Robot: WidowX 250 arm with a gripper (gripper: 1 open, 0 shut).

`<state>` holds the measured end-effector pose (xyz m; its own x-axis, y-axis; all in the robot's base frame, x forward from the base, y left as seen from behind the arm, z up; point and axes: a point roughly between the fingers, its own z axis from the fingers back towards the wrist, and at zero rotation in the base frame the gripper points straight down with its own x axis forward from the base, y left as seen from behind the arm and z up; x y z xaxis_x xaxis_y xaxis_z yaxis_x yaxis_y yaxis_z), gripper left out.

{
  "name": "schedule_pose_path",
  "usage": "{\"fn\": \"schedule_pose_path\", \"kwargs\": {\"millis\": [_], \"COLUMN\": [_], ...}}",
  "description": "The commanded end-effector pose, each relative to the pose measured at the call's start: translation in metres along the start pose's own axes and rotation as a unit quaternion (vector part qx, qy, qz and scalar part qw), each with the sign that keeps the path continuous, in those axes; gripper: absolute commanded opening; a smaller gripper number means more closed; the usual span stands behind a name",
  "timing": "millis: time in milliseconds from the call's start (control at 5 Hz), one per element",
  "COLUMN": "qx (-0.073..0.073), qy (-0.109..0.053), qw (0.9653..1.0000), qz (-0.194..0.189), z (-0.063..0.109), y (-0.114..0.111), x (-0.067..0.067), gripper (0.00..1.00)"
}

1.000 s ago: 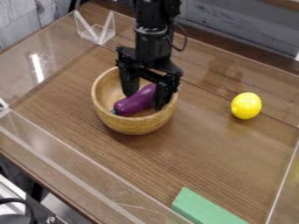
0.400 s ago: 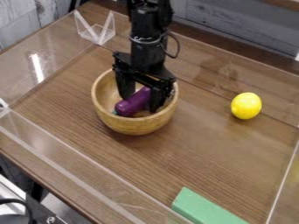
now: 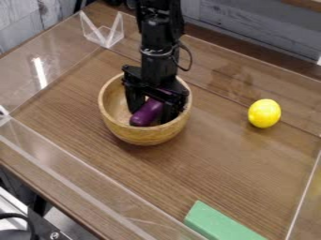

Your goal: Remove the purple eggplant from inside the brown bowl and put it on the table

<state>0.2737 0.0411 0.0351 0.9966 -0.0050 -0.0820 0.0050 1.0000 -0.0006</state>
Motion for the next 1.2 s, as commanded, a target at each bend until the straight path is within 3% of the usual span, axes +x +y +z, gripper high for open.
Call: {"fn": "schedule_pose_path", "kwargs": {"millis": [0, 1000], "qx": [0.002, -0.021], "qy": [-0.018, -0.051], "qw": [0.9998, 0.998], "qz": [0.005, 0.031], "z": [0.008, 0.021], "y": [0.002, 0.008], "x": [0.004, 0.019], "gripper": [0.0, 0.0]}}
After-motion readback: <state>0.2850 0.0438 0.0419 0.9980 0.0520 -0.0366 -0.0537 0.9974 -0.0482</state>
